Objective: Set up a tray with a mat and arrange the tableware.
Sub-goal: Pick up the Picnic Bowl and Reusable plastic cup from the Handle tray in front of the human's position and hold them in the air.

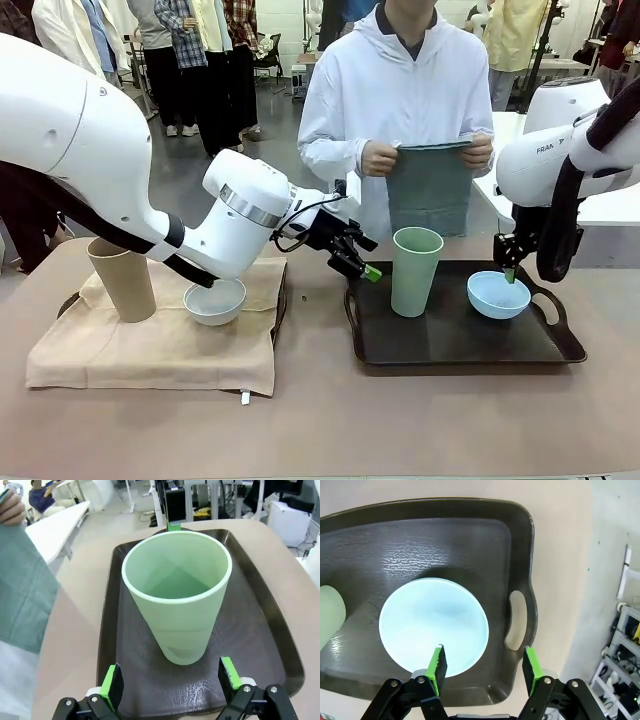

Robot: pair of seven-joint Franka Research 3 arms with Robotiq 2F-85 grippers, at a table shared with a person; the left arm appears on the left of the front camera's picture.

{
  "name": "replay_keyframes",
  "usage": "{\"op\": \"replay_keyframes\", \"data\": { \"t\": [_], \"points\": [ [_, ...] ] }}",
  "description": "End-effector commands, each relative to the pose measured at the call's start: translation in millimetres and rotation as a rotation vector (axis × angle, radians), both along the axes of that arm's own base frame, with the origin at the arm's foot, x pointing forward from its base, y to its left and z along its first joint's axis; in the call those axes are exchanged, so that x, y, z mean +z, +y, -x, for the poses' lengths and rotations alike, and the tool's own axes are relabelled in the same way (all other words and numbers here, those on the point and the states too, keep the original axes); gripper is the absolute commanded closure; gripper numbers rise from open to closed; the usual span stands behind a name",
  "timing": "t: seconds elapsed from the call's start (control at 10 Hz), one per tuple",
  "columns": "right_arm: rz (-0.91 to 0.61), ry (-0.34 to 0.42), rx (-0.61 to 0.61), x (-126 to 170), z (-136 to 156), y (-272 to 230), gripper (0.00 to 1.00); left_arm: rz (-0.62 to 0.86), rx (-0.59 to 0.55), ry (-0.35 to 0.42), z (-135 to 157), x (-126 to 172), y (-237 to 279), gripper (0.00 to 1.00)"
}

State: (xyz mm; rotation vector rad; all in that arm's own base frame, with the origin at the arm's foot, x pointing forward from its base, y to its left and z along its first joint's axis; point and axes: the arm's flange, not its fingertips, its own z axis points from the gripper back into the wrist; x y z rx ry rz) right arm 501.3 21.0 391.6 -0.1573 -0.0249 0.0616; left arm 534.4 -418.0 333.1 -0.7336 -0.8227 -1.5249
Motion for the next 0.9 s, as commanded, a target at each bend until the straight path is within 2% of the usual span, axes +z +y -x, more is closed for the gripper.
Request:
{"op": "replay_keyframes", "data": {
  "t": [0.0,0.8],
  "points": [
    [-0.015,-0.013,-0.035,-1.1,0.7,-0.8,0.21,0.013,-0.008,0.006,4.4,-0.9,3.2,0.0],
    [-0.101,0.077,-0.053,-45.9,-15.7,-8.0,0.21,0.063,-0.029,0.055,3.9,-11.7,-34.4,0.0]
  ]
}}
